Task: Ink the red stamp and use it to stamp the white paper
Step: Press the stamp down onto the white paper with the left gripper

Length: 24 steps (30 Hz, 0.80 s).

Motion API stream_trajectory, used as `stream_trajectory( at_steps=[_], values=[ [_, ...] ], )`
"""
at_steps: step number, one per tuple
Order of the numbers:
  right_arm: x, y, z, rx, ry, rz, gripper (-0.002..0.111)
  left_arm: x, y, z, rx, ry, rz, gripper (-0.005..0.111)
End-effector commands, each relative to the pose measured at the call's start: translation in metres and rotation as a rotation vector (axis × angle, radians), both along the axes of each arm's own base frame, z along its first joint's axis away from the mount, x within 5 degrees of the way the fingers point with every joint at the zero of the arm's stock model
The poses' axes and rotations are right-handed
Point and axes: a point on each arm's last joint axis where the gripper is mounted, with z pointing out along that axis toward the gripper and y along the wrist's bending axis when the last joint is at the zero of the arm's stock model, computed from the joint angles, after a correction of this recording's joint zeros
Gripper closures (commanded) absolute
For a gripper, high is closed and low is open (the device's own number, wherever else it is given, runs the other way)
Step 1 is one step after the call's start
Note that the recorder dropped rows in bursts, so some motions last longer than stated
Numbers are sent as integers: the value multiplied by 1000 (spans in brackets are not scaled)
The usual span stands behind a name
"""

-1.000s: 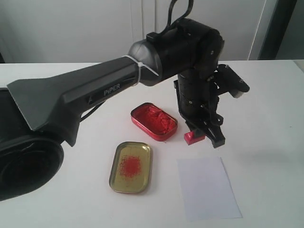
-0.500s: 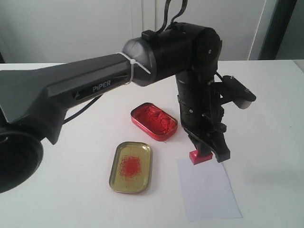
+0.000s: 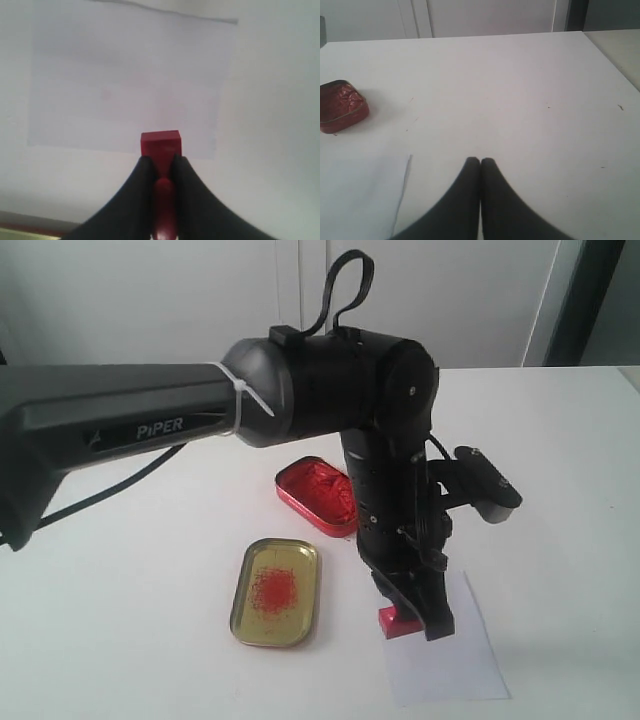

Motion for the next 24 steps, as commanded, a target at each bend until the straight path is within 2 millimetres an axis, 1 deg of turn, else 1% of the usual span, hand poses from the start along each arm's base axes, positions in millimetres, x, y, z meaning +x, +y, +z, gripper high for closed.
stream_trajectory(
  at_steps=[1,6,8,12,19,24],
  values=[
    [0,-1,0,-7,-14,-6,108,-5,-6,-8,-9,12,-27,107],
    [0,-1,0,-7,-14,-6,108,-11,-19,-4,-47,-24,-63,107],
    [0,-1,0,-7,-14,-6,108,-8,-25,-8,-35,-13,-70,107],
    [0,-1,0,-7,-14,-6,108,-5,-38,-11,-19,-9,-80,107],
    [0,-1,0,-7,-14,-6,108,3,-40,-25,41,-36,-63,107],
    [0,-1,0,-7,-14,-6,108,5,-42,-26,38,-59,-64,107]
  ],
)
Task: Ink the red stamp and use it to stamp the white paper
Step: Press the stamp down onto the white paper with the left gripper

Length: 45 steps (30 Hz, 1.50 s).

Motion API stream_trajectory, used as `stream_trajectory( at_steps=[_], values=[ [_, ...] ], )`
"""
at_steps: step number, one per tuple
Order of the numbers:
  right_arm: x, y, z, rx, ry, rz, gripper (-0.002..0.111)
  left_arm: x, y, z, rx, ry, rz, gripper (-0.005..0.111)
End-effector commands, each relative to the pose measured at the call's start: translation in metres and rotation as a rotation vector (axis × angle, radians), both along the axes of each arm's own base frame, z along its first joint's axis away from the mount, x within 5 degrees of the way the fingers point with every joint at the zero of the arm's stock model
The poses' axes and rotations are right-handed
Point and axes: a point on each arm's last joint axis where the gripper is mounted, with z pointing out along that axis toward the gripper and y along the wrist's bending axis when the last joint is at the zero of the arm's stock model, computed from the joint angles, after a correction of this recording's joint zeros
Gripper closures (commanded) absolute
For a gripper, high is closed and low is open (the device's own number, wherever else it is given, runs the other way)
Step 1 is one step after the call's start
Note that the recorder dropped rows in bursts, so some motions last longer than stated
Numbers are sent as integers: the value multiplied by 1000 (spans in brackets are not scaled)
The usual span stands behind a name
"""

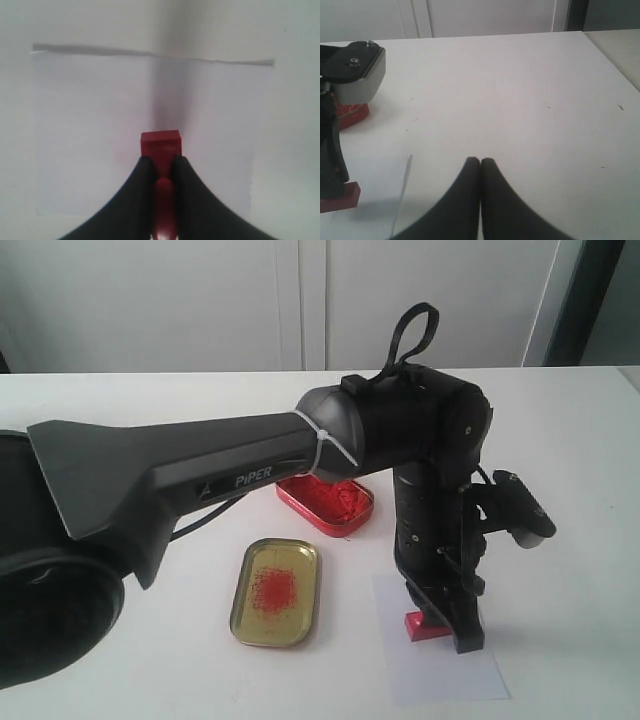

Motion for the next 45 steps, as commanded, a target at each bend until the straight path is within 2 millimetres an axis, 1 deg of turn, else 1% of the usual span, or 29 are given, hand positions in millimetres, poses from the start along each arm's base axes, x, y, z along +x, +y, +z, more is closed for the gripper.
stream_trajectory(
  at_steps=[1,10,12,20,23,45],
  values=[
    [0,-1,0,-7,-14,-6,108,-2,-1,4,3,-16,-2,107],
    [0,-1,0,-7,-14,-6,108,-1,-3,2,1,-30,-4,107],
    [0,-1,0,-7,-14,-6,108,-1,-4,-4,10,-25,-4,107],
    [0,-1,0,-7,-14,-6,108,0,-5,-43,97,31,-2,107],
    [0,-1,0,-7,-14,-6,108,-1,-4,-48,116,52,-3,107],
    [0,-1,0,-7,-14,-6,108,-1,-5,-48,111,50,-2,107]
  ],
)
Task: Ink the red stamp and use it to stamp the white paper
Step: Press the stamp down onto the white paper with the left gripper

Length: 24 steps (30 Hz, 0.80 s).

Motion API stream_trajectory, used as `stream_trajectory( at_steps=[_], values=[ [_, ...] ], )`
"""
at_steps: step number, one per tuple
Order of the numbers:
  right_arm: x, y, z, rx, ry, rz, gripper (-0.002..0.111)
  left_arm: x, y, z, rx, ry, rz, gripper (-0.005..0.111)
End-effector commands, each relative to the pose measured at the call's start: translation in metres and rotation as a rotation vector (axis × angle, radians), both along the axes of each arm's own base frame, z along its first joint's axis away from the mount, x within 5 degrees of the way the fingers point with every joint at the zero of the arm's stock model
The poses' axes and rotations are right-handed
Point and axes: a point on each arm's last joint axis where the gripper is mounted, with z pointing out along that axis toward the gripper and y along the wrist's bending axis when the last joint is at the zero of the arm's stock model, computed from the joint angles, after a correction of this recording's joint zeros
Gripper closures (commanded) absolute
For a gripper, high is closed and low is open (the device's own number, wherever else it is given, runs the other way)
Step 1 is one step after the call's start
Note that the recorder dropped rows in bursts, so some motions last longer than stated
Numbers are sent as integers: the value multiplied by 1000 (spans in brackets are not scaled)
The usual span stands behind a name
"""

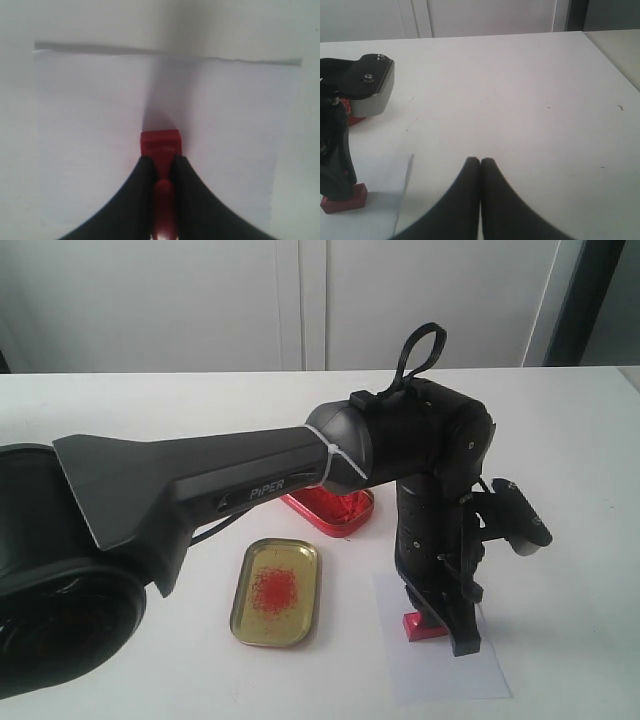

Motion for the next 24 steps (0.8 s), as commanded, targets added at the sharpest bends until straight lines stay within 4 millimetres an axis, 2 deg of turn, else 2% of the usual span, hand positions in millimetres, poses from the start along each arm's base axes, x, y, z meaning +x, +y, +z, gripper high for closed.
stream_trajectory(
  at_steps=[1,4,17,24],
  values=[
    [0,-1,0,-7,-14,-6,108,-6,0,-29,75,63,1,107],
    [0,-1,0,-7,-14,-6,108,-6,0,-27,71,61,1,107],
    [0,-1,0,-7,-14,-6,108,-6,1,6,-1,10,-1,107],
    [0,-1,0,-7,-14,-6,108,-6,3,30,-51,-36,0,107]
  ],
)
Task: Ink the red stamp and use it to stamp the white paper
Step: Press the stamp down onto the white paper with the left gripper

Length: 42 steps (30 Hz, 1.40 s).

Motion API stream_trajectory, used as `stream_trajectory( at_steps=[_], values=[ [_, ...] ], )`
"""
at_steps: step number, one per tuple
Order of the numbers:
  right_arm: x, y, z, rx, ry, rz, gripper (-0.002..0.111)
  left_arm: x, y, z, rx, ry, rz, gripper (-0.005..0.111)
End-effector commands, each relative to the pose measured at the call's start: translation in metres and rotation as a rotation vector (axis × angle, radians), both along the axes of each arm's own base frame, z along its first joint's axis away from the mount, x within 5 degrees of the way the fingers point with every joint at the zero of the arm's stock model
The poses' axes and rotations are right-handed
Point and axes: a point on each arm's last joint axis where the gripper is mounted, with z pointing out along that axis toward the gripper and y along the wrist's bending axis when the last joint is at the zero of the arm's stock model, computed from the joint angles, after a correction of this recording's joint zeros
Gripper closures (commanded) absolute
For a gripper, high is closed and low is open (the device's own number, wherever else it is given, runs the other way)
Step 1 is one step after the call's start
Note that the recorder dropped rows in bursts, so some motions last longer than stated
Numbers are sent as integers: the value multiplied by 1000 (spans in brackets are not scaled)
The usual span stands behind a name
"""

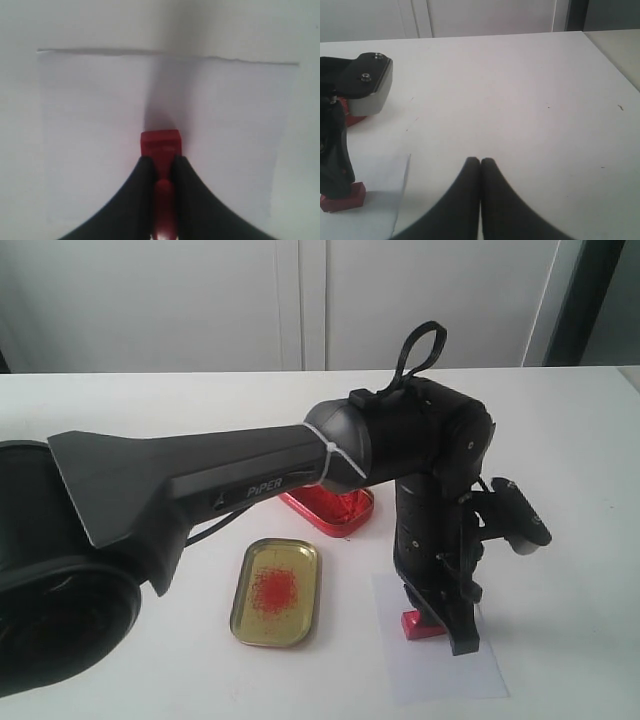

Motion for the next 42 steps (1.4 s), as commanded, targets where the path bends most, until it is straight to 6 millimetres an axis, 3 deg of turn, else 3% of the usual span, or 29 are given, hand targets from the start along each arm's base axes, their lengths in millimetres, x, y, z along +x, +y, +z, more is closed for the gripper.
stream_trajectory(
  at_steps=[1,34,42],
  values=[
    [0,-1,0,-7,-14,-6,108,-6,2,24,-42,-25,-1,107],
    [0,-1,0,-7,-14,-6,108,-4,3,32,-54,-55,-2,107],
    [0,-1,0,-7,-14,-6,108,9,10,33,-74,-61,41,107]
  ],
)
